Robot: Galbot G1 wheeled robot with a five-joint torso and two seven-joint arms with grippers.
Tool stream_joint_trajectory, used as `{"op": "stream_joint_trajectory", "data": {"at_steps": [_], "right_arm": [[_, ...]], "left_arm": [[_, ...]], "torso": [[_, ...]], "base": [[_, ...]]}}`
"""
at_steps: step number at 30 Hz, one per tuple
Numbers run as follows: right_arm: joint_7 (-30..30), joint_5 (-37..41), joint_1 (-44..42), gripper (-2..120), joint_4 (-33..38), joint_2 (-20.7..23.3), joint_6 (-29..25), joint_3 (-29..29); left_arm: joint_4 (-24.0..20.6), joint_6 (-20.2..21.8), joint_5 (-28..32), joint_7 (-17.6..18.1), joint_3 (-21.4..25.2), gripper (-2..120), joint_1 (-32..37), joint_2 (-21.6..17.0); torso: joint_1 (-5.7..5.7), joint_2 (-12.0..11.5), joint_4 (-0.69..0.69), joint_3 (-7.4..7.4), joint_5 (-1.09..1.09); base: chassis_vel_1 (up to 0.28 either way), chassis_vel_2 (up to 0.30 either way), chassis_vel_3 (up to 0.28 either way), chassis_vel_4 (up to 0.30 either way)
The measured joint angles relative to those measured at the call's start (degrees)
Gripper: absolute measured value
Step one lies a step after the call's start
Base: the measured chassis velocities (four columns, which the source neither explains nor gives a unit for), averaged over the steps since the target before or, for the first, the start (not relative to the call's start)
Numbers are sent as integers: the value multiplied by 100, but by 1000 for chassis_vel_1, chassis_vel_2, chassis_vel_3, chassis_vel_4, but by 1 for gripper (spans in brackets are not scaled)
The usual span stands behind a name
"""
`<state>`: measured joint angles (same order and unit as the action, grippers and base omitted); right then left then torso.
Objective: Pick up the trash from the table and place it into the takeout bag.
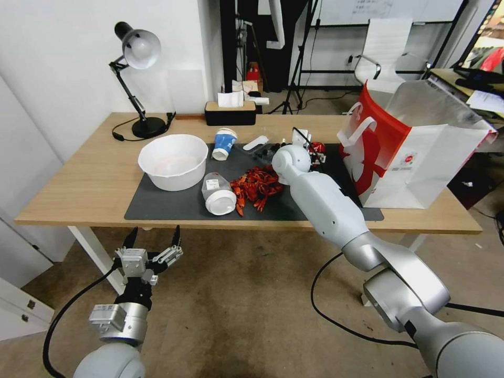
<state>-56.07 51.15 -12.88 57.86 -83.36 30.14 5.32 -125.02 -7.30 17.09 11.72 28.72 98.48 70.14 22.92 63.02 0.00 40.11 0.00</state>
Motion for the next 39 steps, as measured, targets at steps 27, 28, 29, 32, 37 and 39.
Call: {"op": "stream_joint_trajectory", "data": {"at_steps": [27,28,29,32,37,39], "right_arm": [[-32,140,-165,68,146,3,-36,-53],[-32,140,-165,68,146,3,-36,-53],[-37,149,-172,63,162,4,-45,-53],[-52,165,-181,53,186,5,-58,-54],[-109,248,-209,36,296,20,-68,-47],[-153,309,-243,34,370,29,-74,-44]], "left_arm": [[71,-1,2,0,-44,100,-61,-33],[71,-1,2,0,-44,100,-61,-33],[73,-1,2,0,-46,100,-65,-34],[75,-1,2,0,-47,100,-69,-37],[75,-1,2,1,-48,100,-71,-45],[76,-3,2,2,-51,100,-73,-48]], "torso": [[0,0,0,0,0],[0,0,0,0,0],[0,0,0,0,0],[0,0,0,0,0],[0,0,0,-1,0],[0,0,0,-1,0]], "base": [[0,0,0,0],[0,0,0,0],[0,0,0,0],[0,0,0,0],[0,0,0,0],[0,0,0,0]]}}
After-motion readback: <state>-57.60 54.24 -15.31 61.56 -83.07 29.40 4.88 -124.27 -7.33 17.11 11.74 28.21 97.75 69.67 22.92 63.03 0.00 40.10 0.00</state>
